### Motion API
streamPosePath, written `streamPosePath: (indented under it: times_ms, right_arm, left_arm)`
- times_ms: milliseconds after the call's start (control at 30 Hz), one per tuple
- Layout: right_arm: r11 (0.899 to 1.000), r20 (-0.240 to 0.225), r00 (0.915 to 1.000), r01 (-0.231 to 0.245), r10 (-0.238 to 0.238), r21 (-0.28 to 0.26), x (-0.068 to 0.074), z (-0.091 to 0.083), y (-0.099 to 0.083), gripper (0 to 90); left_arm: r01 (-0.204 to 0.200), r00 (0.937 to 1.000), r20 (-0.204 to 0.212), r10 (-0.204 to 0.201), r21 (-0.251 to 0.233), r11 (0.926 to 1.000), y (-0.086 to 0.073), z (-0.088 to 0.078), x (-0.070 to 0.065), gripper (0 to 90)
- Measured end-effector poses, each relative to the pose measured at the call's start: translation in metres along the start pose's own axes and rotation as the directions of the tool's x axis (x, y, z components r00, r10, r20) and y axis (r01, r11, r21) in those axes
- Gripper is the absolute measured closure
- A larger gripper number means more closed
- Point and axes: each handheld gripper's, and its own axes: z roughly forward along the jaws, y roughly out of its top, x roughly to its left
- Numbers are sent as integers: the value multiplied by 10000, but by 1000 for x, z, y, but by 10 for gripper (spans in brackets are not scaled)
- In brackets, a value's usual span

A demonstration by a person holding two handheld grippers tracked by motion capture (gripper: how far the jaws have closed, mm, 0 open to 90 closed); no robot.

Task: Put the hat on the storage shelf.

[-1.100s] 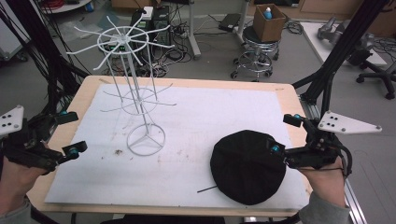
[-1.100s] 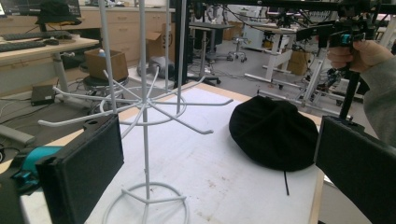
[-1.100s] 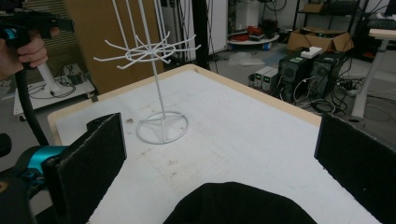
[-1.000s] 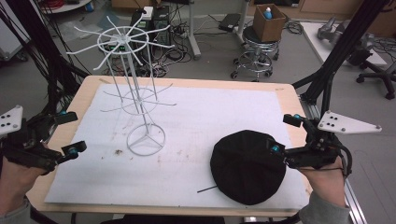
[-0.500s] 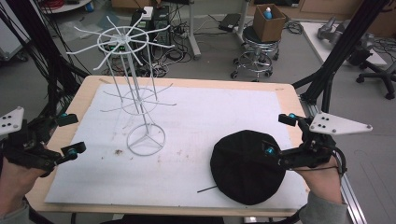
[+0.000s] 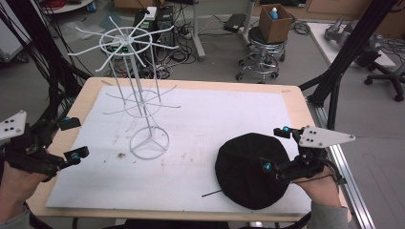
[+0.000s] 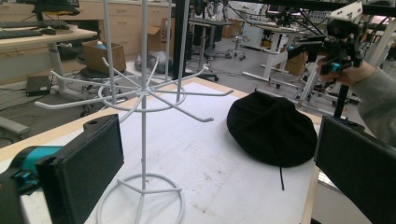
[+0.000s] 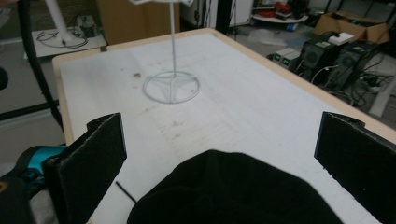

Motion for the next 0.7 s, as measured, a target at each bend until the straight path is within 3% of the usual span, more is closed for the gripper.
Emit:
streamPosePath:
  times_ms: [300, 700]
  right_arm:
    - [9983, -424, 9987, -262, 284, 523, -3, 16, -25, 11]
    - [9900, -344, 9994, 23, 25, 1412, -3, 39, -46, 11]
  left_arm:
    - [13, 10000, -82, -12, 118, 9999, -2, 1, 2, 17]
    - [0, 9998, -221, 7, 318, 9995, -5, 3, 5, 17]
